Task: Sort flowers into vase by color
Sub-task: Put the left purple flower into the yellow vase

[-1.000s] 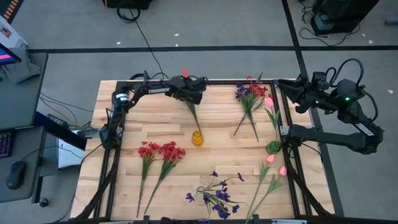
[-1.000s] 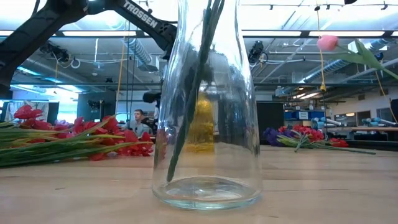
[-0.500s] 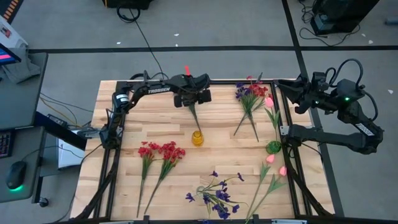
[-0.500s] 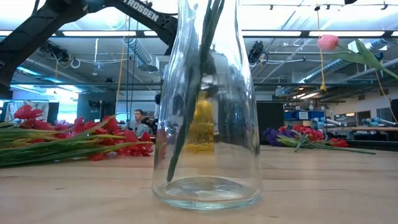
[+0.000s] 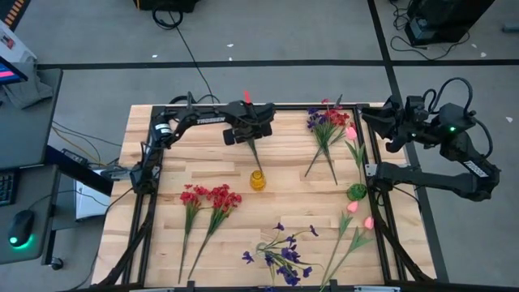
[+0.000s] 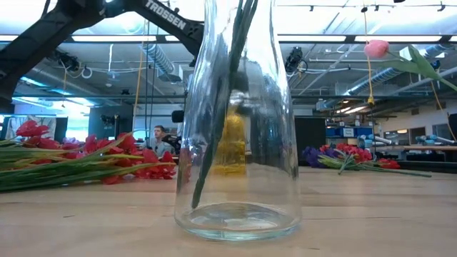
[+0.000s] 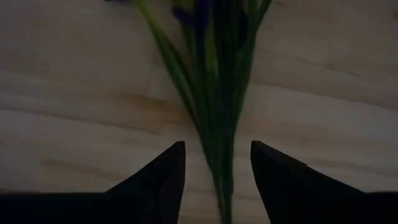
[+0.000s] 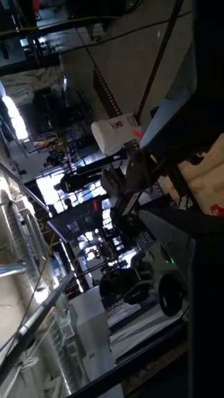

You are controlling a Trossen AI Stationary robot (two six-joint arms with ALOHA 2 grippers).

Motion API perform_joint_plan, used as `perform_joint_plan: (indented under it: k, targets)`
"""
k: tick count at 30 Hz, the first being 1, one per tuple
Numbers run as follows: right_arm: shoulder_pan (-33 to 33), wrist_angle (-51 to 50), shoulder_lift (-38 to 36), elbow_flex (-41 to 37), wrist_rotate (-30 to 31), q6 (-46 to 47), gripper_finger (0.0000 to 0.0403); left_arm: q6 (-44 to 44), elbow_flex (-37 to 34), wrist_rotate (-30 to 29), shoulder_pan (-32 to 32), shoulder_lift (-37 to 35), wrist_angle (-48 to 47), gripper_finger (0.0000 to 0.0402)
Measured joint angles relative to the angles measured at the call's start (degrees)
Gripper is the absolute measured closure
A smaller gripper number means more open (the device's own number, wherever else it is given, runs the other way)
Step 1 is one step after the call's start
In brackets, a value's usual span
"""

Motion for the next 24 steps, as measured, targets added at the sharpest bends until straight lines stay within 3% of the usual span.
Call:
perform_joint_plan:
  k: [15,20,24]
  targets:
    - [0.0,-0.71,0.0,0.0,-1.63,-1.3,0.0232,-0.92,0.02,1.04,-0.32,3.51,1.49,0.0127]
    - [0.0,-0.73,0.0,0.0,-1.48,-1.32,0.0232,-1.15,0.02,2.05,-0.95,4.81,3.05,0.0131]
    - [0.0,-0.73,0.0,0.0,-1.48,-1.32,0.0232,-2.73,0.03,0.54,-1.15,4.69,2.42,0.0156]
